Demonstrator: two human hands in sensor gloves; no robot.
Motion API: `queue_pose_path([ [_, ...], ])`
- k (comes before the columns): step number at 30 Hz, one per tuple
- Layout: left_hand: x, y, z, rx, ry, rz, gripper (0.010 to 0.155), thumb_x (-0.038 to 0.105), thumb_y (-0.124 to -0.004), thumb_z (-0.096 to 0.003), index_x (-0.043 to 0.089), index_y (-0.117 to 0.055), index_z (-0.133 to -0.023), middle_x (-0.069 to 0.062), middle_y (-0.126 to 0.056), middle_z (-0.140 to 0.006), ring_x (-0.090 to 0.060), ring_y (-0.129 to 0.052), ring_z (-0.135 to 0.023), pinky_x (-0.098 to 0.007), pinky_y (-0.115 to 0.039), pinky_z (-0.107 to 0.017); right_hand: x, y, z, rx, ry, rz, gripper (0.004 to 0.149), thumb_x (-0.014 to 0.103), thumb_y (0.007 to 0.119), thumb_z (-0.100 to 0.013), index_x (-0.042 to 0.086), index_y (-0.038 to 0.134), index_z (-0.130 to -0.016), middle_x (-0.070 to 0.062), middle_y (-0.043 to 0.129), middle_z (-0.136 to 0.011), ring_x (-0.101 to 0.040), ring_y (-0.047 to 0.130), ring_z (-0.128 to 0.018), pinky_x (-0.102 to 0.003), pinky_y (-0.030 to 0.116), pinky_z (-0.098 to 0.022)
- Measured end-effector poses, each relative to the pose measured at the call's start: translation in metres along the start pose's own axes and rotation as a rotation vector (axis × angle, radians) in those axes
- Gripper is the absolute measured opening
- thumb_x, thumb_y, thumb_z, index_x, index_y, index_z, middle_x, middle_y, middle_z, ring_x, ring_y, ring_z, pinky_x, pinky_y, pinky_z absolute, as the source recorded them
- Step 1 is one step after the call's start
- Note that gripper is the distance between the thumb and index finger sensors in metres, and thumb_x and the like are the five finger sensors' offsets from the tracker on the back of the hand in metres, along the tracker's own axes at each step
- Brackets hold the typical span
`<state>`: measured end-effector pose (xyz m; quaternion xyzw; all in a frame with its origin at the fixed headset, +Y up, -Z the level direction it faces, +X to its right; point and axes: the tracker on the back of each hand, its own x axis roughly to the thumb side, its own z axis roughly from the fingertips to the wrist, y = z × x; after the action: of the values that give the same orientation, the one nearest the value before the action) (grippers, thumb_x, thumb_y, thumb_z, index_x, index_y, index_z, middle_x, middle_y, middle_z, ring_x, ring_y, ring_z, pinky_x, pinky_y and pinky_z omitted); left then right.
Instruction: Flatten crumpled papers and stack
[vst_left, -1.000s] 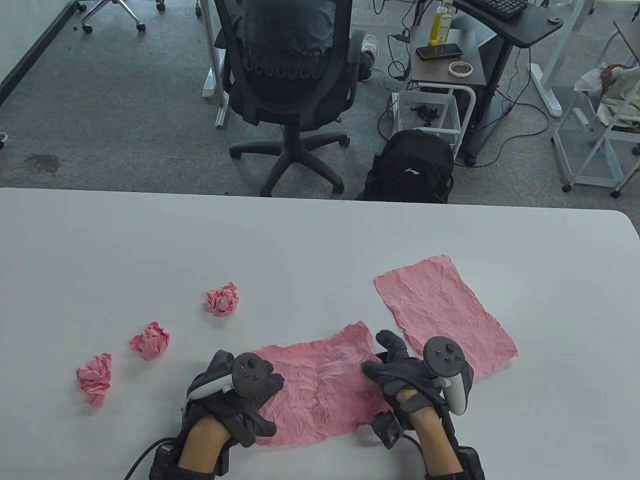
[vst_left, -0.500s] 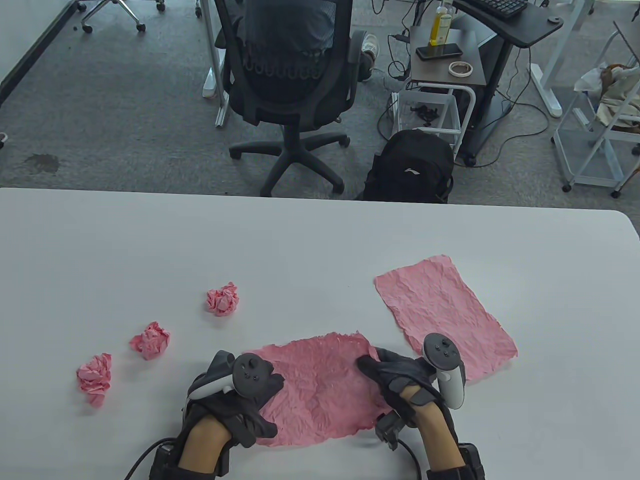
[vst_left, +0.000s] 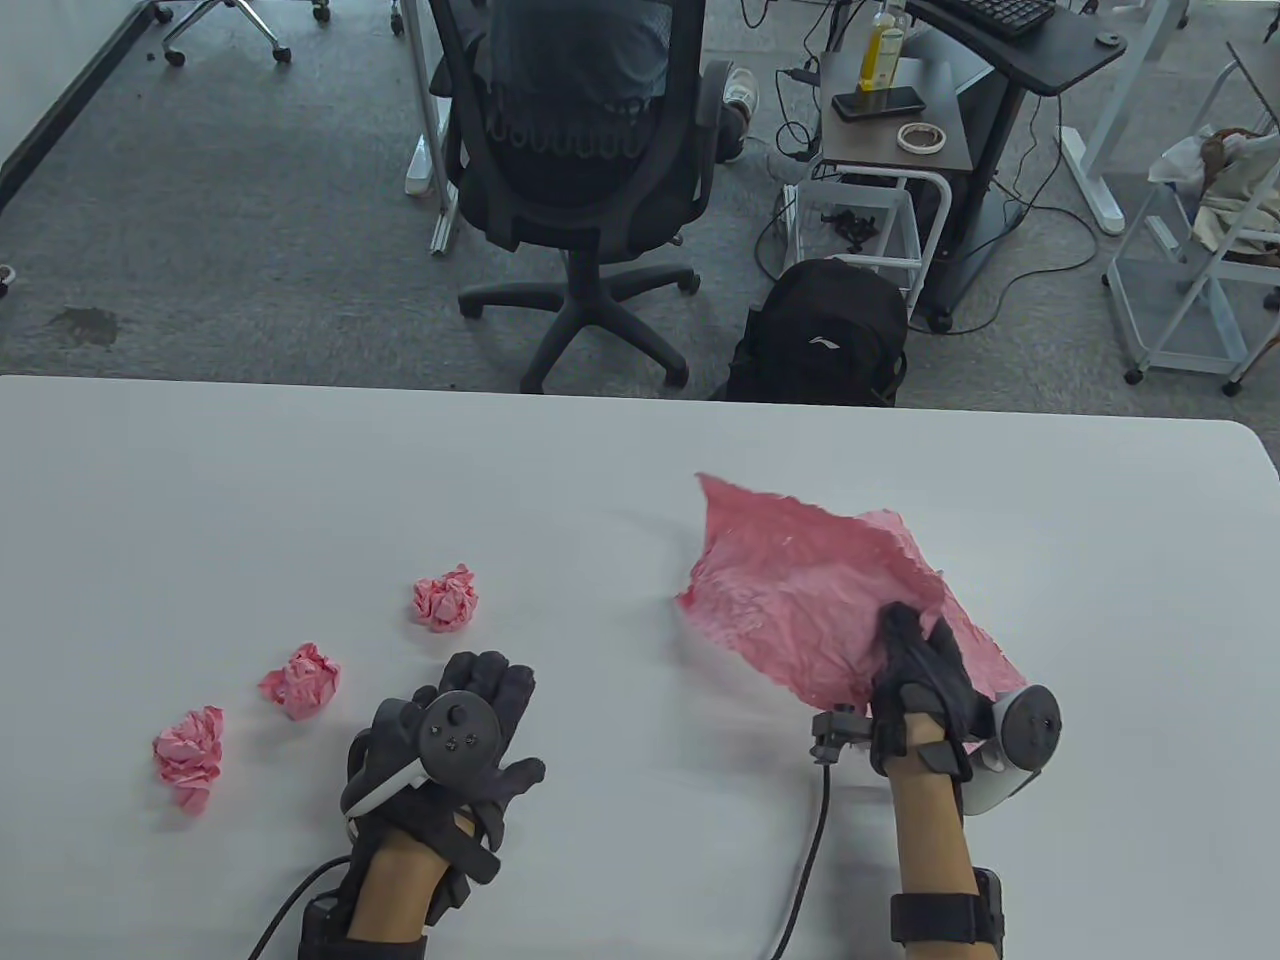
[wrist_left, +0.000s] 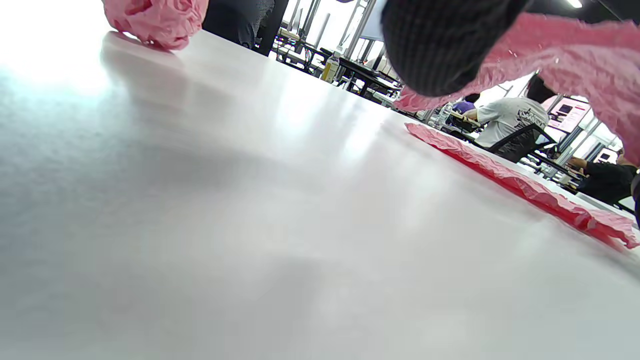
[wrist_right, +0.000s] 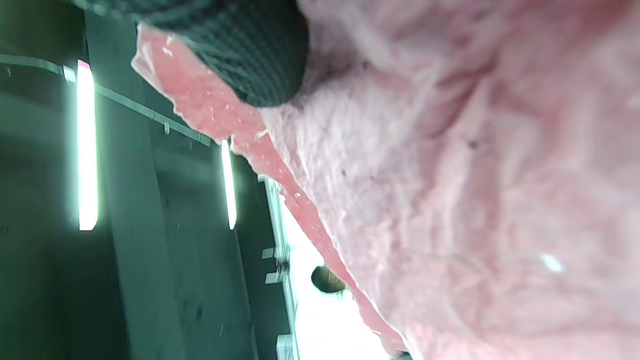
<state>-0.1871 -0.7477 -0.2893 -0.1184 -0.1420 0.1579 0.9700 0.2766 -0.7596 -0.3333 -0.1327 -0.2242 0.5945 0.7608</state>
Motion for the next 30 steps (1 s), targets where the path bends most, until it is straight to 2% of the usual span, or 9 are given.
queue_pose_path([
  [3, 0.0, 0.0, 0.0, 0.001, -0.001, 0.002, 0.086, 0.052, -0.08, -0.048, 0.024, -0.032, -0.114, -0.011, -0.02, -0.117, -0.04, -0.015, -0.112, -0.067, -0.027, -0.076, -0.002, -0.025, -0.005, -0.143, 0.028, 0.124, 0.043, 0.025, 0.073, -0.052, 0.01, 0.072, -0.092, -0.018, 0.095, -0.076, -0.035, 0.106, -0.049, -0.043, 0.089, -0.03],
  [6, 0.001, 0.001, 0.001, 0.004, -0.007, -0.005, 0.086, 0.053, -0.079, -0.048, 0.024, -0.033, -0.114, -0.011, -0.02, -0.117, -0.04, -0.016, -0.112, -0.067, -0.027, -0.076, 0.0, -0.033, -0.004, -0.099, 0.107, 0.367, 0.052, 0.02, 0.075, -0.049, 0.001, 0.063, -0.096, -0.031, 0.086, -0.082, -0.047, 0.098, -0.055, -0.053, 0.082, -0.034],
  [8, 0.0, 0.0, 0.0, -0.004, -0.002, -0.002, 0.086, 0.053, -0.079, -0.048, 0.024, -0.033, -0.114, -0.011, -0.02, -0.117, -0.04, -0.015, -0.112, -0.067, -0.027, -0.076, 0.005, -0.031, -0.002, -0.045, 0.125, 0.513, 0.061, 0.023, 0.078, -0.049, 0.0, 0.052, -0.1, -0.035, 0.075, -0.089, -0.052, 0.091, -0.062, -0.057, 0.077, -0.039],
  [12, -0.005, 0.001, 0.001, 0.01, 0.012, 0.003, 0.086, 0.052, -0.079, -0.048, 0.024, -0.033, -0.114, -0.012, -0.021, -0.117, -0.04, -0.016, -0.113, -0.067, -0.027, -0.076, 0.016, -0.028, 0.01, -0.031, 0.037, 0.847, 0.076, 0.032, 0.082, -0.049, 0.002, 0.039, -0.103, -0.033, 0.061, -0.099, -0.054, 0.08, -0.074, -0.059, 0.071, -0.046],
  [17, -0.012, 0.008, 0.005, 0.069, 0.035, 0.01, 0.086, 0.052, -0.08, -0.0479, 0.024, -0.033, -0.114, -0.012, -0.021, -0.117, -0.041, -0.017, -0.113, -0.067, -0.028, -0.076, 0.033, -0.028, 0.021, -0.074, -0.067, 0.95, 0.082, 0.034, 0.083, -0.049, 0.008, 0.028, -0.105, -0.03, 0.036, -0.107, -0.056, 0.055, -0.088, -0.064, 0.056, -0.056],
  [19, -0.017, 0.016, 0.01, 0.134, 0.066, 0.003, 0.086, 0.051, -0.08, -0.0481, 0.024, -0.033, -0.114, -0.011, -0.021, -0.117, -0.041, -0.018, -0.113, -0.068, -0.028, -0.076, 0.041, -0.024, 0.027, -0.087, -0.129, 0.992, 0.083, 0.035, 0.083, -0.05, 0.011, 0.026, -0.106, -0.029, 0.029, -0.108, -0.056, 0.048, -0.091, -0.065, 0.051, -0.059],
  [22, -0.033, 0.03, 0.021, 0.253, 0.161, -0.004, 0.086, 0.049, -0.081, -0.0479, 0.023, -0.033, -0.114, -0.012, -0.022, -0.117, -0.043, -0.019, -0.113, -0.069, -0.027, -0.075, 0.049, -0.012, 0.035, -0.072, -0.24, 0.999, 0.082, 0.036, 0.082, -0.05, 0.013, 0.028, -0.106, -0.027, 0.027, -0.109, -0.056, 0.044, -0.093, -0.065, 0.048, -0.061],
  [26, -0.073, 0.048, 0.044, 0.406, 0.415, 0.023, 0.086, 0.049, -0.081, -0.0489, 0.023, -0.032, -0.115, -0.012, -0.018, -0.117, -0.044, -0.017, -0.112, -0.071, -0.023, -0.074, 0.05, 0.006, 0.047, -0.014, -0.337, 1.011, 0.079, 0.036, 0.082, -0.05, 0.013, 0.032, -0.106, -0.027, 0.031, -0.109, -0.055, 0.046, -0.092, -0.064, 0.05, -0.06],
  [30, -0.114, 0.056, 0.066, 0.466, 0.624, 0.144, 0.084, 0.044, -0.081, -0.0504, 0.023, -0.032, -0.115, -0.008, -0.013, -0.116, -0.045, -0.012, -0.111, -0.071, -0.02, -0.073, 0.044, 0.017, 0.051, 0.055, -0.357, 0.994, 0.076, 0.036, 0.082, -0.05, 0.012, 0.036, -0.106, -0.027, 0.034, -0.109, -0.055, 0.049, -0.091, -0.064, 0.051, -0.06],
])
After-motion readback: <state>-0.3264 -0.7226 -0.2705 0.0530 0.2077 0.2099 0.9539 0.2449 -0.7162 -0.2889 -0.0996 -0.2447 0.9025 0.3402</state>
